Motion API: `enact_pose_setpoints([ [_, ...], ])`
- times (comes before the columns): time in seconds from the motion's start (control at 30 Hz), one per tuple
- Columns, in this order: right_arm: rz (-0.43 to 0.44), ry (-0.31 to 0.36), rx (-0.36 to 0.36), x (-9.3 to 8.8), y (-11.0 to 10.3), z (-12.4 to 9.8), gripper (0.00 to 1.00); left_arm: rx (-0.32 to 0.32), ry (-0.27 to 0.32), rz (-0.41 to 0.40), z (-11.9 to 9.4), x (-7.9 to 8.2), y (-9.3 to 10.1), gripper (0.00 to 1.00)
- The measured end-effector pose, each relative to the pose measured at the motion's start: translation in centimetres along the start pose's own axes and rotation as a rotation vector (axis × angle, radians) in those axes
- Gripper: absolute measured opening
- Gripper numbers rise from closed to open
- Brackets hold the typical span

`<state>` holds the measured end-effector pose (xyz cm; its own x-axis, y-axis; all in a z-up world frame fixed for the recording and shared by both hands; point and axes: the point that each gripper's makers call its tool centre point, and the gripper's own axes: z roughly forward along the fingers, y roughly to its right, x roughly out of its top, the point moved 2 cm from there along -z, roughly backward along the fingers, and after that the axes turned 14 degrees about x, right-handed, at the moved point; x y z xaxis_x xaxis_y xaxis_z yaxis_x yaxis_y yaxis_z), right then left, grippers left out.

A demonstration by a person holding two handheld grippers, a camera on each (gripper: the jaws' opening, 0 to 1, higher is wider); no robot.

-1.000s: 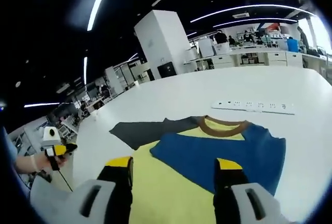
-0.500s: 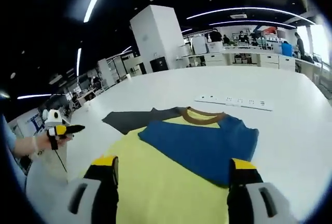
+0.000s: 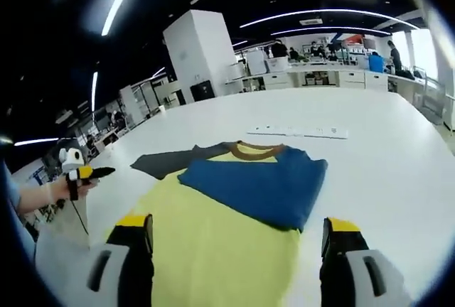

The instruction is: Fold the garment on the visible template until the final outline fits inside the template.

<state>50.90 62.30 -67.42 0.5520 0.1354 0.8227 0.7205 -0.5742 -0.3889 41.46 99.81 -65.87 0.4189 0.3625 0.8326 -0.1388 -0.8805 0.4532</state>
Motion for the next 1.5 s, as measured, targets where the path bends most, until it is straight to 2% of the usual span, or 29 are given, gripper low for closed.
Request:
enact_pose_setpoints([
  [0.03, 0.008, 0.015, -0.002, -0.1, 0.0, -0.3, 1.0, 0.019, -0.001, -0.008, 0.1, 0.1, -0.8, 0.63],
  [0.1, 0.029, 0.028, -0.01, -0.6, 0.0, -0.6, 1.0, 0.04, 0.021, 0.012, 0.1, 0.5, -2.1, 0.58],
  [0.13, 0.035, 0.028, -0.01, -0.9, -0.1, -0.7, 1.0, 0.054, 0.012, 0.011, 0.2, 0.6, -2.7, 0.55],
  [0.2, 0.044, 0.024, -0.017, -1.6, -0.1, -1.1, 1.0, 0.115, -0.019, -0.051, 0.4, 0.8, -5.0, 0.52],
  [0.27, 0.056, 0.019, -0.027, -2.3, 0.0, -1.5, 1.0, 0.167, 0.01, -0.112, 0.6, 1.7, -6.8, 0.53],
  [0.37, 0.082, 0.03, -0.04, -3.0, 0.1, -2.4, 1.0, 0.231, 0.019, -0.037, 0.6, 2.3, -9.2, 0.47],
  [0.4, 0.088, 0.03, -0.044, -3.3, 0.2, -2.8, 0.99, 0.298, 0.001, -0.015, 0.7, 2.3, -10.8, 0.45],
  [0.47, 0.092, 0.028, -0.049, -3.7, 0.2, -3.2, 0.99, 0.349, 0.032, 0.009, 0.9, 3.1, -12.1, 0.47],
  [0.53, 0.102, 0.027, -0.057, -4.0, 0.2, -3.7, 0.99, 0.418, 0.033, -0.006, 0.9, 3.4, -13.7, 0.49],
  [0.57, 0.115, 0.034, -0.061, -4.0, 0.1, -3.9, 0.98, 0.412, 0.037, -0.02, 1.1, 3.6, -14.1, 0.5],
  [0.6, 0.167, 0.094, -0.048, -3.5, -0.3, -3.9, 0.98, 0.426, 0.04, -0.034, 1.1, 3.6, -14.6, 0.49],
  [0.67, 0.169, 0.133, -0.05, -2.9, -0.5, -4.2, 0.98, 0.464, 0.041, -0.043, 1.0, 3.5, -15.5, 0.48],
  [0.9, 0.107, 0.063, -0.061, -3.6, -1.2, -4.5, 0.98, 0.54, 0.029, -0.062, 0.4, 3.3, -17.4, 0.48],
  [1.03, 0.176, 0.132, -0.049, -3.2, -1.3, -4.8, 0.98, 0.593, 0.009, -0.118, 0.3, 2.8, -18.6, 0.47],
  [1.07, 0.178, 0.14, -0.05, -3.2, -1.3, -4.9, 0.98, 0.611, 0.023, -0.127, 0.2, 3.0, -18.9, 0.45],
  [1.23, 0.176, 0.133, -0.056, -3.4, -1.5, -5.0, 0.97, 0.647, 0.018, -0.153, 0.9, 3.0, -20.3, 0.42],
  [1.33, 0.179, 0.129, -0.058, -3.7, -1.5, -5.1, 0.96, 0.65, 0.011, -0.247, 1.2, 2.4, -20.4, 0.37],
  [1.4, 0.187, 0.138, -0.065, -3.8, -1.4, -5.3, 0.96, 0.655, 0.027, -0.217, 1.3, 2.7, -21.2, 0.33],
  [1.5, 0.197, 0.141, -0.072, -4.1, -1.5, -5.6, 0.96, 0.666, 0.051, -0.285, 1.6, 3.0, -23.0, 0.27],
])
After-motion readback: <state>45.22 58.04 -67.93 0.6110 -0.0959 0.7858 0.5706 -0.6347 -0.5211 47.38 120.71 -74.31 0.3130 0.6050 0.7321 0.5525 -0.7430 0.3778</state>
